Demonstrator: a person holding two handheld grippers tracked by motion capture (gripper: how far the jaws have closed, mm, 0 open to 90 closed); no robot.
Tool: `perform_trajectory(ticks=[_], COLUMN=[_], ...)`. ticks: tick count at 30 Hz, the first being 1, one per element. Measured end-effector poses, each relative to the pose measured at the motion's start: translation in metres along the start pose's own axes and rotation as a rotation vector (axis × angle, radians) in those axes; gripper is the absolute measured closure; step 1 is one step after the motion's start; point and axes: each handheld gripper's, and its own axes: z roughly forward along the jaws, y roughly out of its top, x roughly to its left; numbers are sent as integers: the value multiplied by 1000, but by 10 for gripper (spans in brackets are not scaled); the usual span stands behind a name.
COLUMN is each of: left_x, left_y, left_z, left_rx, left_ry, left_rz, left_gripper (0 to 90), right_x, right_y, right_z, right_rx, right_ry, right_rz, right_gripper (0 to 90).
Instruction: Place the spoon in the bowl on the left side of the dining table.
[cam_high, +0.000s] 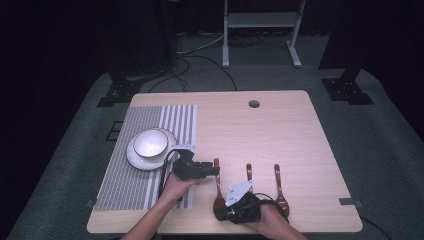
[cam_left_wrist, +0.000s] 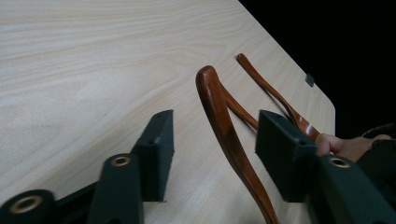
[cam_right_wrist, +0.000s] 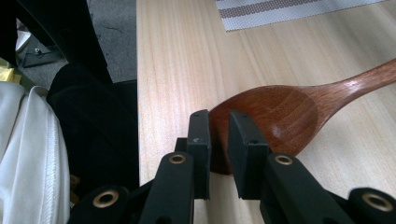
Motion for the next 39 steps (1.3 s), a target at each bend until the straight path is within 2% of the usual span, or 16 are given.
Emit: perform_trajectory(ticks=[5, 10, 18, 21, 25, 28, 30, 31, 32, 33, 39], left_x=[4, 7, 3, 2, 0, -3, -7, -11, -11, -13, -20], left_y=[1, 3, 3, 3, 4, 6, 8, 11, 11, 13, 25], left_z=[2, 7, 9, 9, 7, 5, 3, 1, 1, 1, -2], left_rx=[4, -13, -45, -49, -72, -88, -90, -91, -91, -94, -104], left_ry=[-33, -80, -131, -140, -173, -197, -200, -203, -203, -207, -193], left_rz=[-14, -38, -61, -65, -94, -105, -98, -78, -78, -76, -41], left_gripper=[597, 725, 784, 793, 815, 834, 842, 843, 843, 843, 843], right_x=[0, 0, 1, 1, -1, -4, -6, -7, -7, -9, -14], right_y=[-1, -2, -3, -4, -5, -8, -13, -15, -15, -21, -35], right_z=[0, 0, -2, -3, -6, -12, -22, -25, -25, -35, -63], right_rx=[-4, -12, -11, -12, -4, -11, -43, -51, -51, -57, -88], right_ry=[-2, -3, -14, -7, 8, 18, 21, 19, 19, -8, -89], right_rz=[-5, -5, -11, -6, 18, 39, 84, 93, 93, 111, 159], right_gripper=[782, 781, 770, 738, 681, 652, 637, 624, 624, 578, 472])
